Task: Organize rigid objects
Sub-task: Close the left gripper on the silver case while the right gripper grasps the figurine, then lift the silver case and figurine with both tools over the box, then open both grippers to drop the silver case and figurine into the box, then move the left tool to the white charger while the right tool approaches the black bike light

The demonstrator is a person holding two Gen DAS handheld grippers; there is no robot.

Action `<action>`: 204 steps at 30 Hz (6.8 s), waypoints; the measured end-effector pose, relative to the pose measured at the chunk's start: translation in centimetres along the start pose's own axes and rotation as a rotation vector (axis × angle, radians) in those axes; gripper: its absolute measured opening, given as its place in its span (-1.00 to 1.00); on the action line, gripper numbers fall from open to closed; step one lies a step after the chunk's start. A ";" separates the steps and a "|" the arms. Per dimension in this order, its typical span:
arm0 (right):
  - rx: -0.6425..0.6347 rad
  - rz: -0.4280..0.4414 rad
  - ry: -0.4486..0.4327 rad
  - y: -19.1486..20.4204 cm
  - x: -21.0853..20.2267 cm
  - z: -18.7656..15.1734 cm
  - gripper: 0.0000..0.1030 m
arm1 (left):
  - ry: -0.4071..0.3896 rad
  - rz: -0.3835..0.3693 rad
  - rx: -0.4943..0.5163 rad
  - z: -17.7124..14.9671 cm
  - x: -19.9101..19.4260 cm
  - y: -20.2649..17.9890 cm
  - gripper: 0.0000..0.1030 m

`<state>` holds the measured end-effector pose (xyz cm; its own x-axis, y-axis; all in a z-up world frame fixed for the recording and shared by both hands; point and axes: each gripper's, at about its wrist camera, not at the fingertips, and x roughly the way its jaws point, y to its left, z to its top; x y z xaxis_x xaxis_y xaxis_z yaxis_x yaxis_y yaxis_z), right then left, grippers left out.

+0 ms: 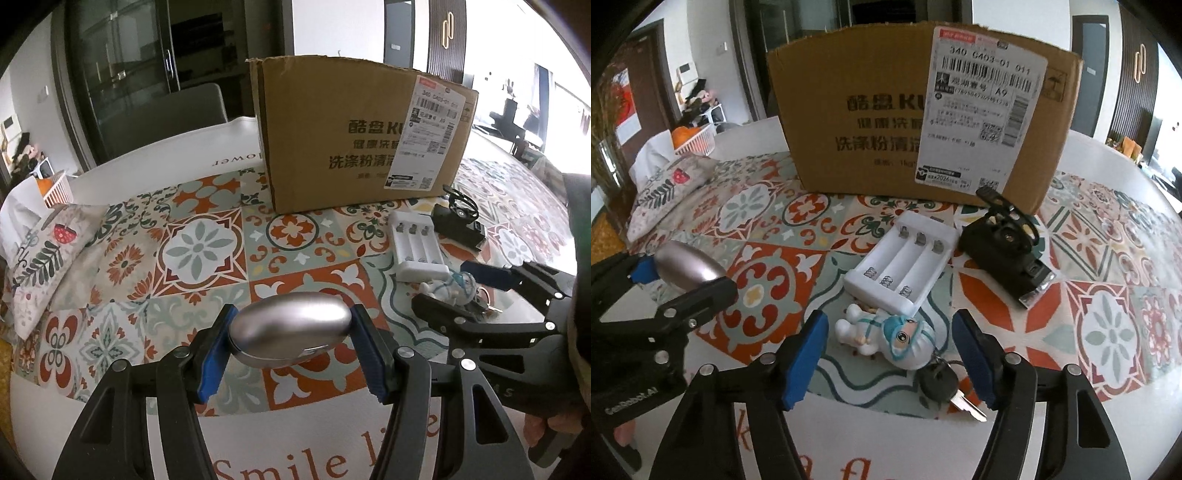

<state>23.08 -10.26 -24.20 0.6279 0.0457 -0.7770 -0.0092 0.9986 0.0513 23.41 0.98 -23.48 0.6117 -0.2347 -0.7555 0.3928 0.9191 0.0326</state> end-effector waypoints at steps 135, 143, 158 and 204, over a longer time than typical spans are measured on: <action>-0.001 0.027 -0.064 -8.1 -4.0 22.5 0.28 | 0.055 0.145 -0.088 23.3 -1.1 -1.2 0.61; -0.033 -0.020 -0.119 -8.0 -6.5 21.6 0.28 | 0.006 0.179 -0.093 21.8 -3.7 -1.8 0.84; -0.043 -0.039 -0.173 -8.0 -11.0 17.2 0.46 | -0.122 0.261 -0.097 18.3 -8.5 -4.0 0.99; -0.230 0.105 0.001 -9.5 -0.6 4.7 0.33 | 0.058 0.204 -0.175 5.0 0.4 -9.0 0.96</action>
<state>26.44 -19.94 -21.24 0.6131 0.1498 -0.7756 -0.2514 0.9678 -0.0118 23.59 -8.94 -20.83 0.6236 -0.0254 -0.7813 0.1382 0.9873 0.0782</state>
